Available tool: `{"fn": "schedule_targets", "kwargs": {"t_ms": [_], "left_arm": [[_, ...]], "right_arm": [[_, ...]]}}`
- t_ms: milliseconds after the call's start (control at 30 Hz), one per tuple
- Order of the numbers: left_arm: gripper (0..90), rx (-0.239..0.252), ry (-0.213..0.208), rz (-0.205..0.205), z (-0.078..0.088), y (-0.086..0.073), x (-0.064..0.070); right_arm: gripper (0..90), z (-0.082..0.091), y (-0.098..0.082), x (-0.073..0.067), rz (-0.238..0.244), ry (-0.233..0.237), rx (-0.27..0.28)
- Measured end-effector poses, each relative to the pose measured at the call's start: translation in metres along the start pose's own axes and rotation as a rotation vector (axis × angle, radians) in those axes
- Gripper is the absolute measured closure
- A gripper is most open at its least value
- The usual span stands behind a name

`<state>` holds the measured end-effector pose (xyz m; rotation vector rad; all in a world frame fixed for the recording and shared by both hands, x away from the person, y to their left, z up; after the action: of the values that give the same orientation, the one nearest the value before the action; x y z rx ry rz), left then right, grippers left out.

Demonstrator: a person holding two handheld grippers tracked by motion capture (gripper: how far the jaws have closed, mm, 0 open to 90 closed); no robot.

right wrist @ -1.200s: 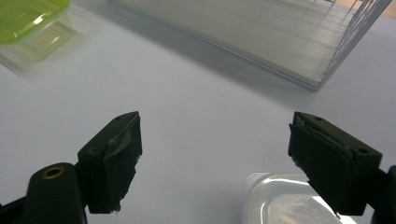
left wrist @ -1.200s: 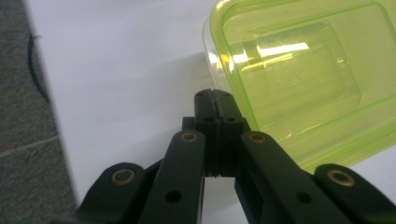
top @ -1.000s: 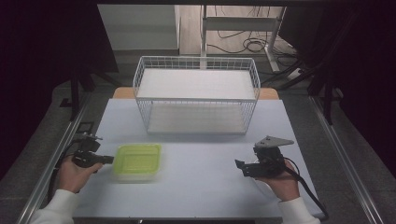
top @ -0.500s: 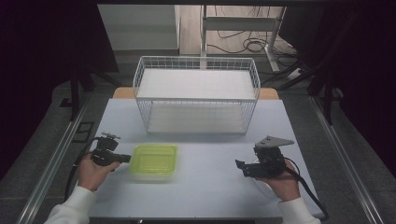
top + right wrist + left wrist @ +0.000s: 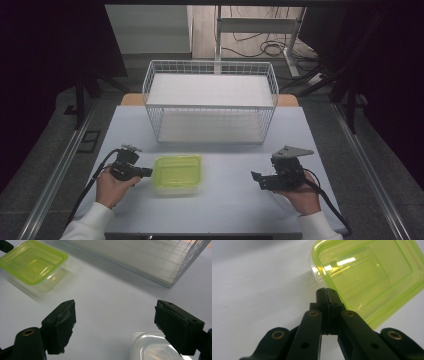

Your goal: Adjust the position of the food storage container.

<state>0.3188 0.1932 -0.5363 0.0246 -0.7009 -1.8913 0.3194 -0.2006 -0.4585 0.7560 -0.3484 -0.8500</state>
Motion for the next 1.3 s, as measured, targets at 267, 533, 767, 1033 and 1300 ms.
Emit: {"fn": "schedule_targets", "kwargs": {"t_ms": [267,533,767,1033,1300], "left_arm": [[89.8,0.015,-0.025,0.004,-0.011,0.008,0.017],[89.8,0.023,-0.053,0.003,-0.022,0.019,0.027],[89.8,0.021,-0.098,-0.019,-0.034,0.031,0.046],[89.7,0.037,-0.125,-0.015,-0.043,0.039,0.056],[85.6,0.125,-0.114,-0.032,-0.021,0.036,0.052]], "right_arm": [[17.6,-0.001,0.000,-0.001,0.001,0.003,-0.004],[17.6,-0.002,-0.001,-0.001,0.007,0.005,-0.005],[17.6,-0.002,-0.001,-0.001,0.014,0.003,-0.011],[17.5,-0.003,-0.002,-0.002,0.025,0.000,-0.020],[17.6,0.000,0.001,-0.002,-0.009,0.034,0.006]]}}
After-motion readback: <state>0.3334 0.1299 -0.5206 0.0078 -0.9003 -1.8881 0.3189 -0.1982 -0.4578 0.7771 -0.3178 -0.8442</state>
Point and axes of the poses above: each handheld gripper's, and its own axes: z roughly backward along the jaws, y roughly out of its top, x roughly to its right, the point moved 6 cm from there along -z, roughly forward along the jaws
